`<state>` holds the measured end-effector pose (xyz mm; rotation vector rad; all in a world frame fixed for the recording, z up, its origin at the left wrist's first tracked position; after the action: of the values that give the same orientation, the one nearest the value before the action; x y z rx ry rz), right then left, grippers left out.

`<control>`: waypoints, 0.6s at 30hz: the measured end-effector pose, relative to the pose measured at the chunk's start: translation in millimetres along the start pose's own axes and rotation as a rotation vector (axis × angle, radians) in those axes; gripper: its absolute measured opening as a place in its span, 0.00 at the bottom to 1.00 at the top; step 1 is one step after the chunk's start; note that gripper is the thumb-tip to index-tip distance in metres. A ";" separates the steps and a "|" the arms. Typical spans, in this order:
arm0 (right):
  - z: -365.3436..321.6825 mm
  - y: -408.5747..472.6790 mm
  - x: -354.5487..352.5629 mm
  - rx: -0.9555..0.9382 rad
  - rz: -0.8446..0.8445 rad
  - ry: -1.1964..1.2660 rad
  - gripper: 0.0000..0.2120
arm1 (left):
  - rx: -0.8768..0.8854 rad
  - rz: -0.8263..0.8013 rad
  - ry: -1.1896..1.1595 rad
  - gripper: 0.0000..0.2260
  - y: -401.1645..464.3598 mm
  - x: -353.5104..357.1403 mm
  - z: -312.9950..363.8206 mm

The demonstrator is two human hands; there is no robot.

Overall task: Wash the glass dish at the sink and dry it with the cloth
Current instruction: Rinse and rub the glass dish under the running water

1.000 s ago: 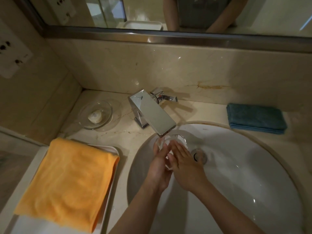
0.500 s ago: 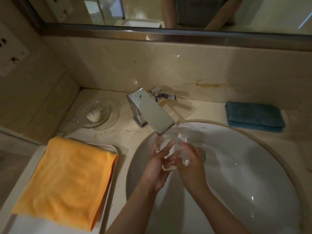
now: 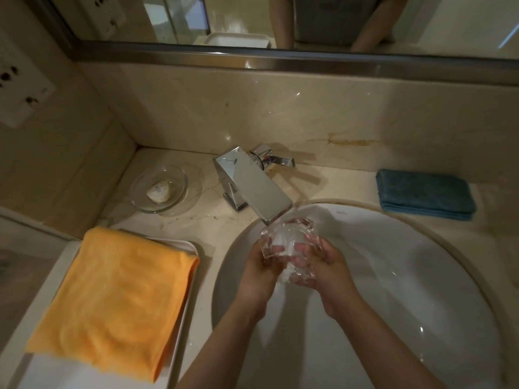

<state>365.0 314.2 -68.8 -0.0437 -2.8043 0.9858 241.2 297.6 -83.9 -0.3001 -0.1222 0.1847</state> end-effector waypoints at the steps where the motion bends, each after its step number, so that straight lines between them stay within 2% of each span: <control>1: 1.9 -0.2 0.7 -0.008 0.005 0.000 0.10 | -0.004 0.050 0.083 0.12 0.0 -1.2 -1.5; 2: 3.8 -0.5 1.5 -0.013 0.010 -0.003 0.11 | 0.002 0.101 0.162 0.10 -0.2 -2.3 -1.9; 6: 1.4 0.5 3.5 -0.019 0.020 -0.026 0.12 | 0.061 0.272 0.442 0.11 -2.3 -8.4 -0.4; 10: -6.2 2.0 2.3 -0.017 -0.036 -0.160 0.11 | 0.139 0.289 0.589 0.12 0.4 -11.4 13.7; 14: -10.7 1.4 -3.0 -0.055 -0.041 -0.273 0.12 | 0.230 0.132 0.675 0.08 11.7 -9.0 22.8; 18: -15.3 3.1 -9.9 -0.086 -0.072 -0.399 0.14 | 0.135 -0.085 0.746 0.13 22.2 -9.2 25.3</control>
<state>377.2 325.3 -60.5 0.2718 -3.1778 0.9461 224.9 323.7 -67.4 -0.2128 0.6134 -0.0115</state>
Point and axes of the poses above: each hand's wrist, its own y-axis towards the middle knuckle, its own x-axis out of the palm, z = x × y, the point moved 4 cm from there along y, towards the middle knuckle, and after that the axes turned 4 degrees about x, right-handed, at the moved point
